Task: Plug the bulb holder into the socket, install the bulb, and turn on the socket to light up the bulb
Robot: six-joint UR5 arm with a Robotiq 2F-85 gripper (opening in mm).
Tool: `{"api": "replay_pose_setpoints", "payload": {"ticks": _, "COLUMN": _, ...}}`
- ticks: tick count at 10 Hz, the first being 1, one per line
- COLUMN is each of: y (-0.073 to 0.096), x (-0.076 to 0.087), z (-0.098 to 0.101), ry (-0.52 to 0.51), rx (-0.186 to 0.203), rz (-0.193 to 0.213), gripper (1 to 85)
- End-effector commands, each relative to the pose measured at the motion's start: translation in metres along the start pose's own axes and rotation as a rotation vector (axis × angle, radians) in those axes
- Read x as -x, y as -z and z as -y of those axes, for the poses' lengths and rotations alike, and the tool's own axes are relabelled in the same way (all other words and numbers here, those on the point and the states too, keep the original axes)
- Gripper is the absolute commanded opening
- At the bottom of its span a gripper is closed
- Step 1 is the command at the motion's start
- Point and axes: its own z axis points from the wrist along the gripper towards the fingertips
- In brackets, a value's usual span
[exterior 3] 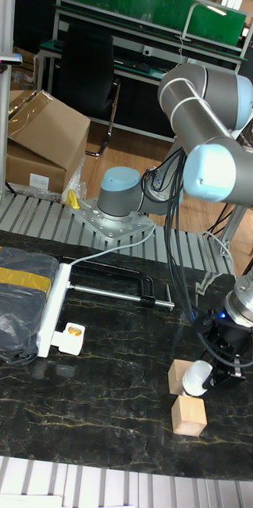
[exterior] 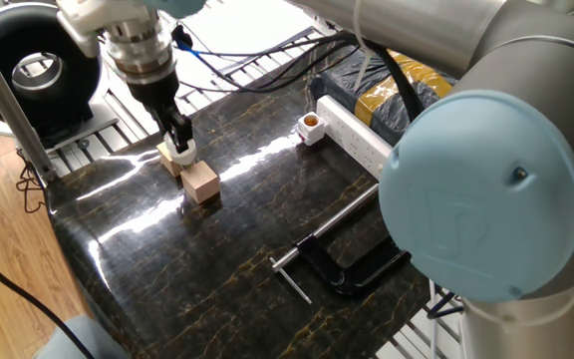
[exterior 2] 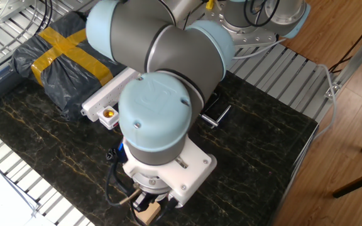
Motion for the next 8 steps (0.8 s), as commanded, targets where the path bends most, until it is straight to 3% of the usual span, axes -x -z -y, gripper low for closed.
{"api": "replay_pose_setpoints", "payload": {"ticks": 1, "y": 0.033, "x": -0.005, "z": 0.007, "ry": 0.001, "rx": -0.002, "rz": 0.020, "gripper": 28.0}}
{"api": "replay_pose_setpoints", "payload": {"ticks": 4, "y": 0.069, "x": -0.021, "z": 0.006, "ry": 0.032, "rx": -0.007, "rz": 0.016, "gripper": 22.0}}
{"api": "replay_pose_setpoints", "payload": {"ticks": 5, "y": 0.080, "x": -0.034, "z": 0.007, "ry": 0.088, "rx": -0.009, "rz": 0.018, "gripper": 22.0}}
{"api": "replay_pose_setpoints", "payload": {"ticks": 7, "y": 0.090, "x": -0.062, "z": -0.003, "ry": 0.156, "rx": -0.003, "rz": -0.001, "gripper": 22.7}}
{"api": "replay_pose_setpoints", "payload": {"ticks": 8, "y": 0.090, "x": -0.064, "z": -0.004, "ry": 0.165, "rx": -0.003, "rz": -0.001, "gripper": 22.7}}
